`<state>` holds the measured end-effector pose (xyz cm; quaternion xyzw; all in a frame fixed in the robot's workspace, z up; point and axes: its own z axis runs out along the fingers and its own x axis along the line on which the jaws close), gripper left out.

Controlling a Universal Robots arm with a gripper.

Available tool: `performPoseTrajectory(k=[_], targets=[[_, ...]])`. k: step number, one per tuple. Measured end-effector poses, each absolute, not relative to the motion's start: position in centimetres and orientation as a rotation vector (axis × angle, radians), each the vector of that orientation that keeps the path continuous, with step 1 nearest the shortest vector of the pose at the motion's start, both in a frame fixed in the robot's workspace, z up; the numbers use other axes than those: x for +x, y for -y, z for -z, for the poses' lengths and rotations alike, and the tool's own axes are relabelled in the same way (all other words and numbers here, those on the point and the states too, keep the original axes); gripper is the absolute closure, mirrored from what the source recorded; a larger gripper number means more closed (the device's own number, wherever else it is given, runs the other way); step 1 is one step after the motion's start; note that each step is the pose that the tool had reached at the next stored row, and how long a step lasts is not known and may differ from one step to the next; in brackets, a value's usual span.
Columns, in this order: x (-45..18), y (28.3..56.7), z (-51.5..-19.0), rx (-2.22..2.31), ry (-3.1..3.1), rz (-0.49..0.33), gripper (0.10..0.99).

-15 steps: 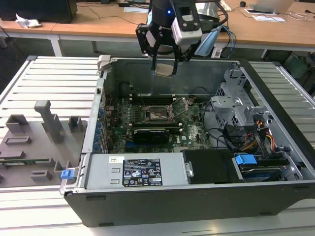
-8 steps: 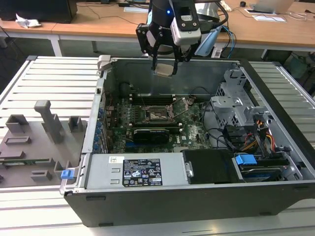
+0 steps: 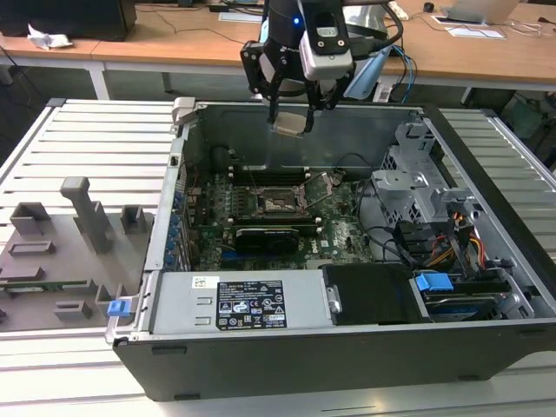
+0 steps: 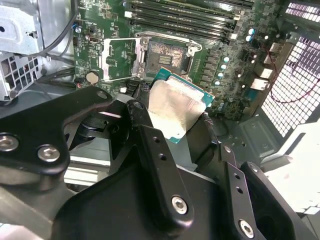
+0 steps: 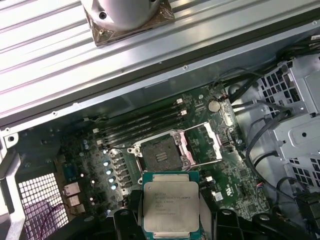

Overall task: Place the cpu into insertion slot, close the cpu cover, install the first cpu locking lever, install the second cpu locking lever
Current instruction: 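Place the cpu into insertion slot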

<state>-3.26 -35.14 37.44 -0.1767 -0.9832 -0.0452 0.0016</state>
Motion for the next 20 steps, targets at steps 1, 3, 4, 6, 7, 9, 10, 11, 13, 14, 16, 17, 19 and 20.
performPoseTrajectory(k=[1, 3, 4, 6, 7, 9, 10, 11, 13, 14, 16, 17, 19, 20], targets=[[-3.26, 35.14, -37.44, -0.564, 3.084, 0.142, 0.545], [-3.26, 35.14, -37.44, -0.581, 3.082, 0.142, 0.545], [-3.26, 35.14, -37.43, -0.587, 3.081, 0.142, 0.545], [-3.26, 35.14, -37.43, -0.608, 3.077, 0.142, 0.545], [-3.26, 35.14, -37.43, -0.619, 3.075, 0.142, 0.545], [-3.26, 35.14, -37.43, -0.640, 3.072, 0.142, 0.545], [-3.26, 35.14, -37.43, -0.647, 3.071, 0.142, 0.545], [-3.26, 35.14, -37.43, -0.653, 3.069, 0.142, 0.545], [-3.26, 35.14, -37.42, -0.672, 3.066, 0.142, 0.545], [-3.26, 35.14, -37.42, -0.681, 3.064, 0.142, 0.545], [-3.26, 35.14, -37.42, -0.694, 3.062, 0.142, 0.545], [-3.26, 35.14, -37.41, -0.701, 3.060, 0.142, 0.545], [-3.26, 35.14, -37.41, -0.710, 3.058, 0.142, 0.545], [-3.26, 35.14, -37.41, -0.715, 3.057, 0.142, 0.545]])
